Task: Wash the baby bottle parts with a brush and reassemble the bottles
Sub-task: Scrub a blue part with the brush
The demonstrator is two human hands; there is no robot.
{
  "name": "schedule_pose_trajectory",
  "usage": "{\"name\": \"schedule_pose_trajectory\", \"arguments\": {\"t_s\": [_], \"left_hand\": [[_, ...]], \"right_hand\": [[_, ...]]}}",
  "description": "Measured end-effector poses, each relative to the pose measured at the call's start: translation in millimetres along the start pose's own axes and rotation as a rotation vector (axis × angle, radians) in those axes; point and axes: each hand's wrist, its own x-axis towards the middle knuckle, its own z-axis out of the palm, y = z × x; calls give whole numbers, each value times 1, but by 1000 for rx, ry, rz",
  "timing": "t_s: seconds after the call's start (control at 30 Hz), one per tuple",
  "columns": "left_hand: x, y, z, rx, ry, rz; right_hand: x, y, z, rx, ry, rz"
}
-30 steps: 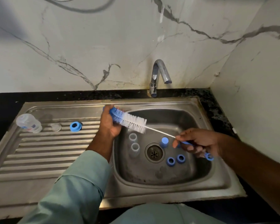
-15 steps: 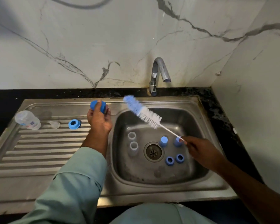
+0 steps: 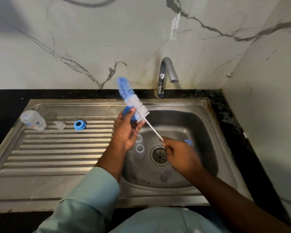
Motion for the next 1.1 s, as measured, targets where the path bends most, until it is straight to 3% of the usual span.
{"name": "schedule_pose_trajectory", "arguments": {"t_s": [0.17, 0.3, 0.43, 0.57, 0.73, 0.87, 1.0, 1.1], "left_hand": [[-3, 5, 6, -169, 167, 48], [-18, -9, 12, 6, 69, -52], [-15, 3, 13, -187, 171, 21], [-36, -18, 20, 37, 48, -87], [-27, 1, 21, -236, 177, 14], [-48, -21, 33, 17, 32, -103], [-45, -11, 31, -196, 191, -16], [-49, -22, 24, -130, 199, -38]], "right_hand": [[-9, -6, 2, -52, -81, -74], [4, -11, 2, 46, 4, 19], [-14, -10, 4, 26, -66, -49], [-6, -14, 7, 102, 43, 21], [-20, -11, 5, 26, -77, -22], [-1, -14, -2, 60, 49, 23], [-12, -7, 0, 59, -25, -52], [-22, -8, 6, 116, -51, -51]]}}
